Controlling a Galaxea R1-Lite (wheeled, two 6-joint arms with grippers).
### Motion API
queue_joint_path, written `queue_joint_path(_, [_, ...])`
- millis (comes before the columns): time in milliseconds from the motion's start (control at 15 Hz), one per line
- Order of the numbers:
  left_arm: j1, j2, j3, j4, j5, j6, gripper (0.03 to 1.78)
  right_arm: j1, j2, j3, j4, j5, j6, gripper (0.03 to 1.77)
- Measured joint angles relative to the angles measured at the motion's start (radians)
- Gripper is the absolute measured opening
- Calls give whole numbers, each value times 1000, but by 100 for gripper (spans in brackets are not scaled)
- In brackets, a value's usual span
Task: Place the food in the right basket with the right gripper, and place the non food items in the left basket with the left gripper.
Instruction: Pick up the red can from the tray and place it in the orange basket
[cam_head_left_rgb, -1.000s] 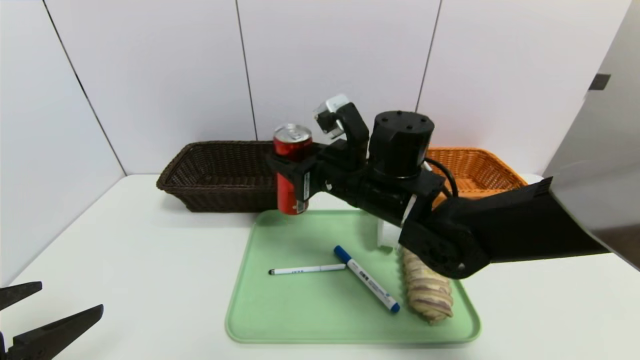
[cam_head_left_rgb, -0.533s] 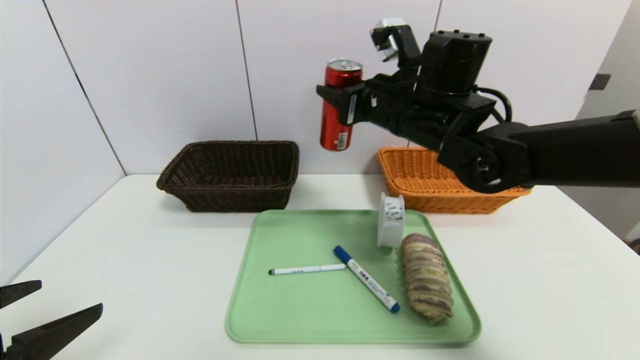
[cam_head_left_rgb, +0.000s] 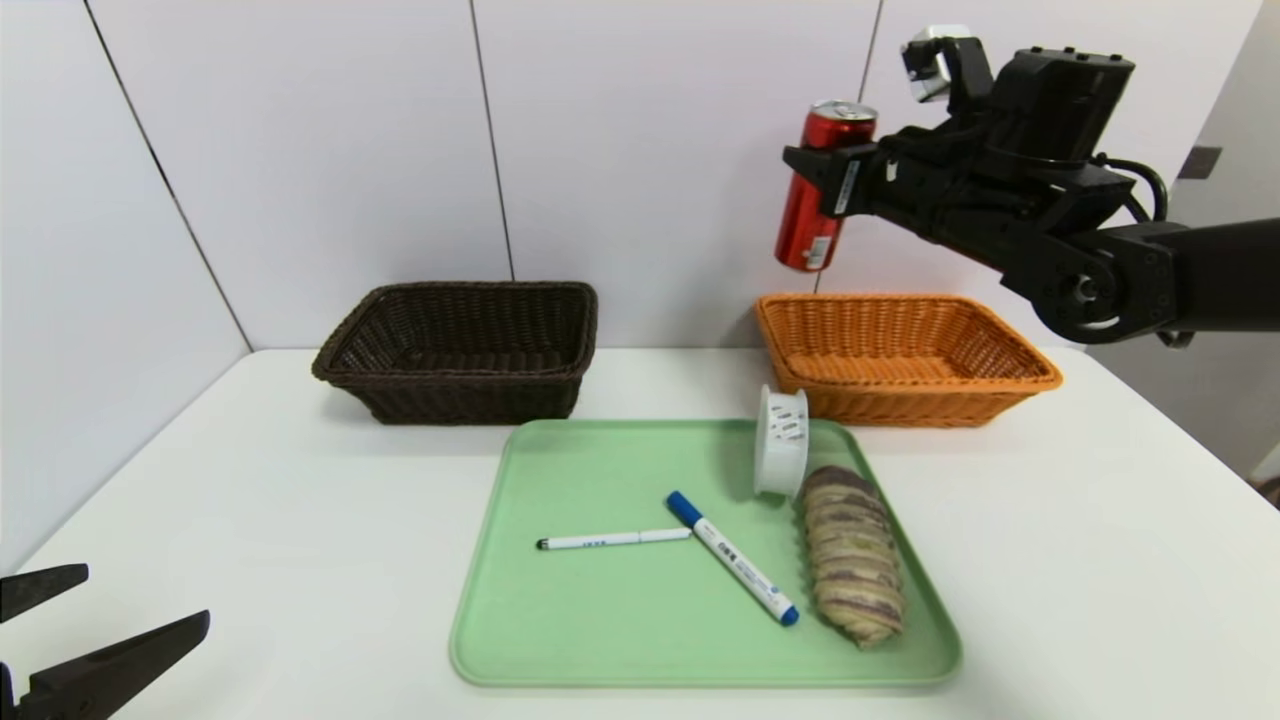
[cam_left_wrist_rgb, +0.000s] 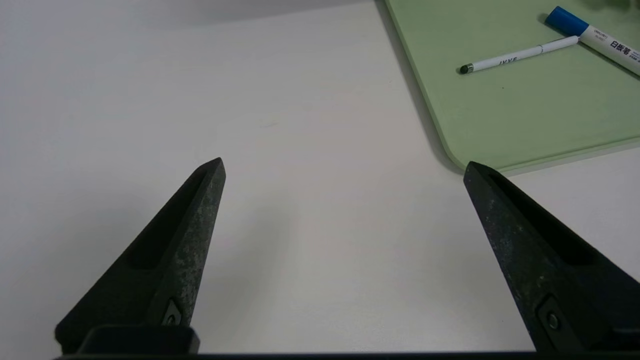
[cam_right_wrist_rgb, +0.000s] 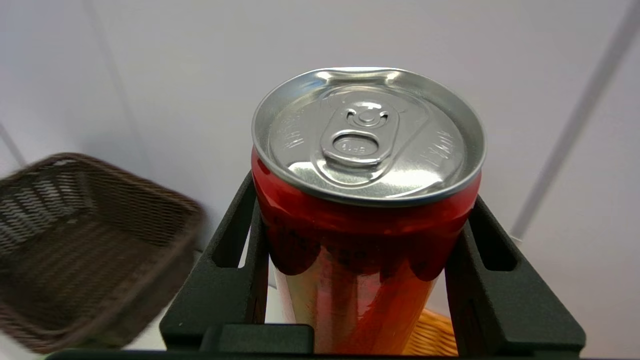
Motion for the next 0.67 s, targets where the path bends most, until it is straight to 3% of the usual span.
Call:
queue_joint_path(400, [0,21,-4,-9,-1,0,169,-137,3,100,-37,4,2,94])
queue_joint_path(667, [0,30,-4,-9,-2,0,169,-188,26,163,-80,5,1,94])
